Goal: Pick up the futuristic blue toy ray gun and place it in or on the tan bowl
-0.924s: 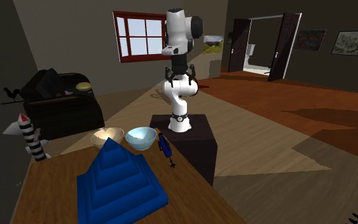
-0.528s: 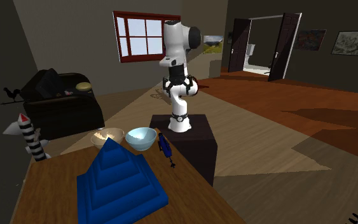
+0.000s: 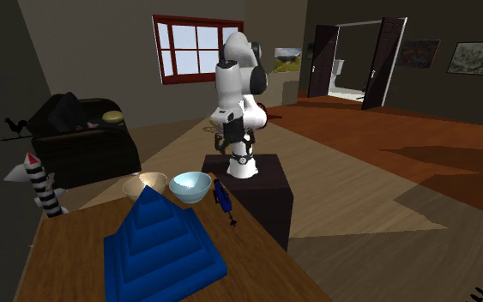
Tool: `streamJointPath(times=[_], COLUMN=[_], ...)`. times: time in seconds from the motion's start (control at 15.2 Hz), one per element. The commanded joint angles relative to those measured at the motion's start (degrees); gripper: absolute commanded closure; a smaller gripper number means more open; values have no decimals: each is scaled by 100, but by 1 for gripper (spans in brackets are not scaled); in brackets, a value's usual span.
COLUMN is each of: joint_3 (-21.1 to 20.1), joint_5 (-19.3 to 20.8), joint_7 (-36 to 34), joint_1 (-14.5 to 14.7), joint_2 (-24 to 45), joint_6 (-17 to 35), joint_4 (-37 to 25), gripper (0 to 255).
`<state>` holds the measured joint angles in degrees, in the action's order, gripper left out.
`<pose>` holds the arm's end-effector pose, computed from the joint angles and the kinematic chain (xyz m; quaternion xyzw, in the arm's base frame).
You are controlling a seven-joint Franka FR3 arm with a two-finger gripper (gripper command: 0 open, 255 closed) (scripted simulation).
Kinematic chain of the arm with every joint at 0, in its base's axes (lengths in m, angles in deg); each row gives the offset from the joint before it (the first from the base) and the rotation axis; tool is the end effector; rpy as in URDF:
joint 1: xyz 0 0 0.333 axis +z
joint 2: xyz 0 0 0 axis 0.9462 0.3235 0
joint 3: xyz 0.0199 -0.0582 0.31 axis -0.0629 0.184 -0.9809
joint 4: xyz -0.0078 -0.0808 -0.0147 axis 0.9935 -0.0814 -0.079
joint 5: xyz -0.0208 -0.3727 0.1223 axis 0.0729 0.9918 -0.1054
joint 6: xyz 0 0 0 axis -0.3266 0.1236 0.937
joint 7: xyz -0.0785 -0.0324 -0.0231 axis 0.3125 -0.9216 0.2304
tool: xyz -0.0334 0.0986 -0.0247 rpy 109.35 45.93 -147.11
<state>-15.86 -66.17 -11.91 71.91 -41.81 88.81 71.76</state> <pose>0.3745 -0.0487 0.4484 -0.9918 -0.1201 0.0129 0.0422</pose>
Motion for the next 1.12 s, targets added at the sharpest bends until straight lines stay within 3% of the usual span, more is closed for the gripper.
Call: streamJointPath(times=[0.0,0.66,0.92,1.06], joint_3=[77,453,474,450], joint_5=[3,-356,-738,-821], joint_7=[196,1396,1980,2038], joint_1=[37,256,296,293], joint_2=[326,2447,3381,3522], joint_6=[420,2425,3045,3204], joint_4=[80,-4,-280,-255], gripper=[0,0,0,0])
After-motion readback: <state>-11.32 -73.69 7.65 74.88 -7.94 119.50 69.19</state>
